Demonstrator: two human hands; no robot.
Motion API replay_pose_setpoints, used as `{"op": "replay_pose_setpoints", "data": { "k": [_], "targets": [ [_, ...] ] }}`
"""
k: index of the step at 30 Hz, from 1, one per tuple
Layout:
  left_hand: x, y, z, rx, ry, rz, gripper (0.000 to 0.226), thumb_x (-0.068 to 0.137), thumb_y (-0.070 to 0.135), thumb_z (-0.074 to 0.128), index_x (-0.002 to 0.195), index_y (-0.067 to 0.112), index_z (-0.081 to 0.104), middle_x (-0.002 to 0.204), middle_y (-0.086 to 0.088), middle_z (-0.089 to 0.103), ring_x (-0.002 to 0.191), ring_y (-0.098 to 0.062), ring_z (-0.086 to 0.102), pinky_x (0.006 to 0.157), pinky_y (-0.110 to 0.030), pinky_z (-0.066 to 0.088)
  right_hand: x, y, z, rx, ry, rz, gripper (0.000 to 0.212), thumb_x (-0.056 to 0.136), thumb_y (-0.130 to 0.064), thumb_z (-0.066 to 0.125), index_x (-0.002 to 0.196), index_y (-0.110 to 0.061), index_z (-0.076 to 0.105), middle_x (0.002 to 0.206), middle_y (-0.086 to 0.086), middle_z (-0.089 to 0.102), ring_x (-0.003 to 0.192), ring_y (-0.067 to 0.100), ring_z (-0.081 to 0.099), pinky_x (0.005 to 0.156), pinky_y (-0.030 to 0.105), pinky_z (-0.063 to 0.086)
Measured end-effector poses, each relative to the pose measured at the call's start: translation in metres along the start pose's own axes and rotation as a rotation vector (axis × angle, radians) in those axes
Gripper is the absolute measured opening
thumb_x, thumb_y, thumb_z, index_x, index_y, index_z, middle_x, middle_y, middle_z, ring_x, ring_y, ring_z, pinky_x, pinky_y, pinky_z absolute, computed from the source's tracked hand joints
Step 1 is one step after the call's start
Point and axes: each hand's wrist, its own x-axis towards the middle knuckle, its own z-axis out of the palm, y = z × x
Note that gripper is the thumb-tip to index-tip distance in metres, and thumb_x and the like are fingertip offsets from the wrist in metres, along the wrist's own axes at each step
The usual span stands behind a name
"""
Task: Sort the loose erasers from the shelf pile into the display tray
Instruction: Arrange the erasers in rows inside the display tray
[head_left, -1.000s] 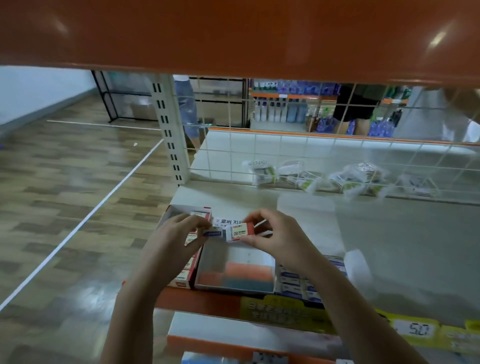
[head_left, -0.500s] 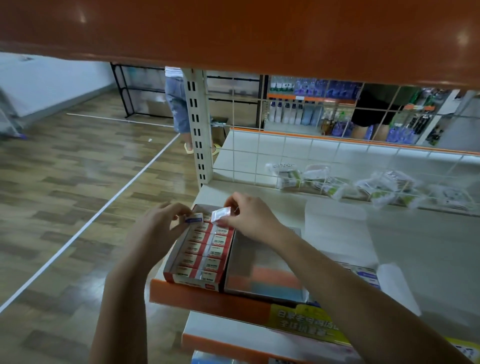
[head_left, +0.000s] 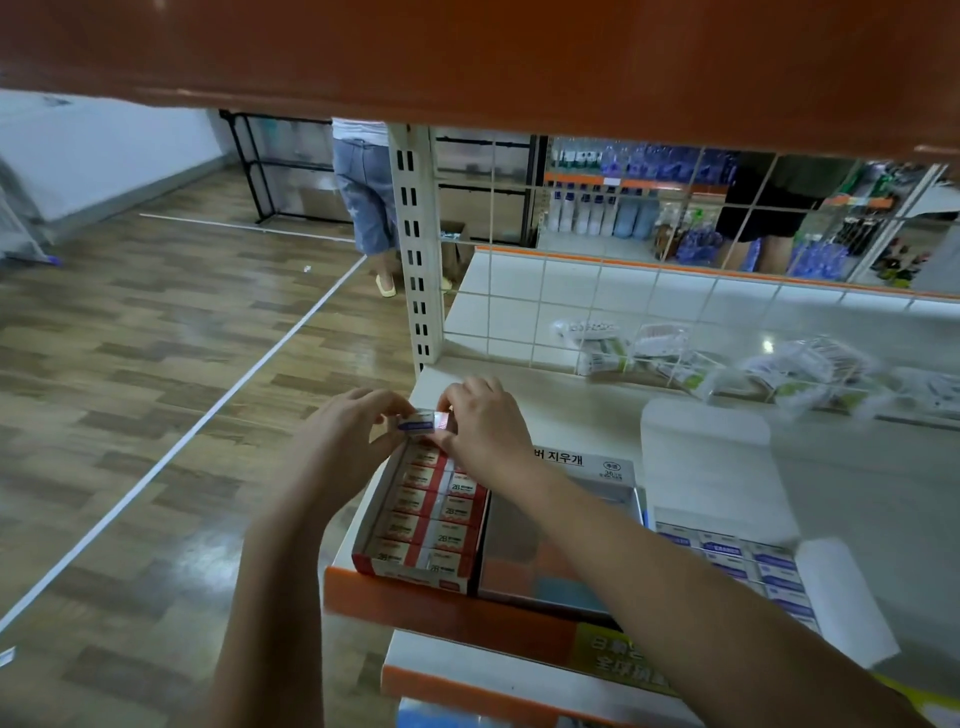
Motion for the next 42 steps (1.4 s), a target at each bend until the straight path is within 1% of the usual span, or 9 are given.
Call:
{"op": "replay_pose_setpoints", "data": {
  "k": [3, 11, 16, 21, 24, 27, 31, 38, 42],
  "targets": [
    [-0.001, 0.0, 0.0, 0.0, 0.017, -0.013, 0.018, 0.083, 0.02, 0.068, 0.101, 0.025, 0.067, 0.097, 0.008, 0.063, 0.089, -0.011, 0.057, 0.07, -0.024, 0.039, 0.0, -0.002, 0.001, -0.044, 0.011, -0.031, 0.028, 0.089, -0.035, 0.056, 0.109, -0.016, 0.052, 0.112, 0.001, 0.05, 0.107, 0.019, 0.04, 0.092, 0.029, 0.033],
    [-0.008, -0.001, -0.003, -0.001, 0.031, -0.057, 0.016, 0.083, 0.021, 0.067, 0.099, 0.024, 0.067, 0.098, 0.008, 0.063, 0.09, -0.013, 0.058, 0.073, -0.029, 0.045, -0.001, -0.001, 0.007, -0.169, 0.025, -0.108, 0.031, 0.092, -0.035, 0.053, 0.111, -0.011, 0.056, 0.117, 0.005, 0.05, 0.113, 0.022, 0.04, 0.094, 0.033, 0.032],
    [-0.009, 0.003, -0.005, 0.015, 0.008, -0.057, 0.017, 0.082, 0.02, 0.068, 0.099, 0.024, 0.066, 0.097, 0.007, 0.064, 0.091, -0.015, 0.059, 0.073, -0.032, 0.047, -0.001, -0.001, 0.004, -0.129, -0.033, -0.103, 0.03, 0.091, -0.035, 0.055, 0.113, -0.014, 0.055, 0.117, 0.003, 0.049, 0.113, 0.02, 0.039, 0.095, 0.031, 0.032],
    [-0.003, 0.025, -0.006, 0.059, -0.031, -0.013, 0.023, 0.084, 0.026, 0.066, 0.107, 0.028, 0.064, 0.105, 0.009, 0.063, 0.098, -0.014, 0.058, 0.075, -0.028, 0.045, -0.015, 0.015, -0.039, -0.037, -0.072, -0.068, 0.03, 0.091, -0.033, 0.054, 0.116, -0.017, 0.056, 0.118, 0.001, 0.053, 0.113, 0.018, 0.044, 0.096, 0.031, 0.034],
    [0.003, 0.053, 0.0, 0.064, -0.063, 0.05, 0.025, 0.083, 0.027, 0.066, 0.109, 0.028, 0.063, 0.106, 0.01, 0.061, 0.097, -0.011, 0.054, 0.073, -0.024, 0.037, -0.035, 0.04, -0.073, 0.0, -0.096, 0.014, 0.03, 0.091, -0.032, 0.055, 0.118, -0.019, 0.057, 0.122, 0.0, 0.053, 0.115, 0.017, 0.045, 0.096, 0.031, 0.036],
    [0.01, 0.082, 0.011, 0.023, -0.097, 0.136, 0.023, 0.083, 0.027, 0.067, 0.106, 0.028, 0.065, 0.1, 0.009, 0.063, 0.093, -0.014, 0.055, 0.071, -0.029, 0.042, -0.061, 0.072, -0.104, 0.016, -0.11, 0.124, 0.029, 0.09, -0.03, 0.057, 0.118, -0.019, 0.058, 0.12, -0.001, 0.056, 0.109, 0.015, 0.052, 0.09, 0.03, 0.043],
    [0.013, 0.124, 0.031, -0.008, -0.174, 0.284, 0.02, 0.084, 0.028, 0.066, 0.104, 0.027, 0.066, 0.1, 0.01, 0.064, 0.096, -0.013, 0.056, 0.074, -0.025, 0.039, -0.099, 0.108, -0.134, -0.012, -0.092, 0.267, 0.027, 0.09, -0.029, 0.058, 0.116, -0.022, 0.059, 0.119, -0.004, 0.058, 0.102, 0.01, 0.053, 0.078, 0.023, 0.036],
    [0.01, 0.194, 0.063, -0.018, -0.37, 0.476, 0.022, 0.09, 0.04, 0.055, 0.111, 0.037, 0.057, 0.106, 0.018, 0.057, 0.101, -0.004, 0.048, 0.08, -0.018, 0.038, -0.157, 0.144, -0.157, -0.058, -0.048, 0.472, 0.028, 0.091, -0.032, 0.056, 0.117, -0.023, 0.057, 0.121, -0.005, 0.052, 0.099, 0.014, 0.057, 0.086, 0.029, 0.046],
    [0.001, 0.222, 0.08, -0.002, -0.477, 0.545, 0.026, 0.092, 0.042, 0.05, 0.118, 0.037, 0.052, 0.119, 0.017, 0.055, 0.109, -0.004, 0.045, 0.087, -0.019, 0.038, -0.183, 0.158, -0.162, -0.071, -0.044, 0.538, 0.028, 0.091, -0.032, 0.056, 0.118, -0.022, 0.055, 0.123, -0.005, 0.047, 0.095, 0.016, 0.059, 0.083, 0.031, 0.048]
  ]
}}
